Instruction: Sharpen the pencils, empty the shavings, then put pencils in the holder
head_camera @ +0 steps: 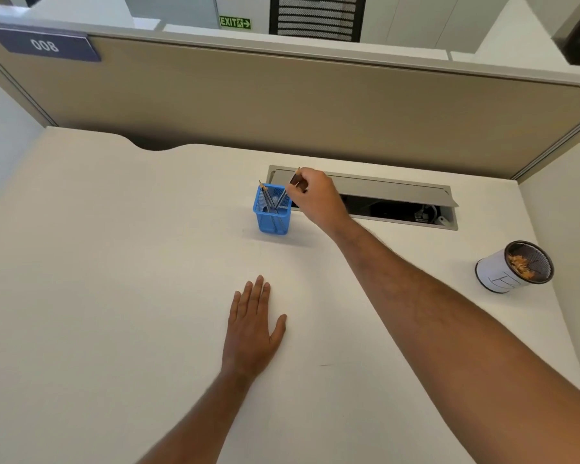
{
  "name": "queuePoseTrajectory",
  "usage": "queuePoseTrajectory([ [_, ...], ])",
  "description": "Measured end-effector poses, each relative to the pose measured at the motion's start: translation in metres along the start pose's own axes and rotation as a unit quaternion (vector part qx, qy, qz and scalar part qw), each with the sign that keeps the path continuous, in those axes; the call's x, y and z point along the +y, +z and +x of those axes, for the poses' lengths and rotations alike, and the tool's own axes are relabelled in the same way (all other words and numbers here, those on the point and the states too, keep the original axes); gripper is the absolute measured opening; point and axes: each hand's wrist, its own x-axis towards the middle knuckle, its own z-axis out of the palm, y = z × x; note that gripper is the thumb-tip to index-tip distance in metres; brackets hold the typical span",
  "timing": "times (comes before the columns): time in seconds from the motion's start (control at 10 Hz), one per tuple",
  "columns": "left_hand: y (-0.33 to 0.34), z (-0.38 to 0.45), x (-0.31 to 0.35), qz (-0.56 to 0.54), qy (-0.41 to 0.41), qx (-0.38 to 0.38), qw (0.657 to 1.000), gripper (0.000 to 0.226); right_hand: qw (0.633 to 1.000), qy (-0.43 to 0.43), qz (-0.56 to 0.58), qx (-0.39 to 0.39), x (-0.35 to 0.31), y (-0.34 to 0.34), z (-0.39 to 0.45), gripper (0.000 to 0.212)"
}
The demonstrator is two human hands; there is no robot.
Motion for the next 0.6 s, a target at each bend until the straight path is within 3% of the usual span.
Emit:
queuePoseTrajectory([
  [0.3,0.003,0.0,-0.001,0.009,0.003,0.002,1.0,0.078,0.989,-0.007,-0.144,-0.041,0.013,0.024,0.006,0.017],
  [0.6,0.008,0.001,-0.005,-0.005,0.001,0.013,1.0,0.078,0.999,0.001,-0.043,0.006,0.022,0.024,-0.001,0.019],
])
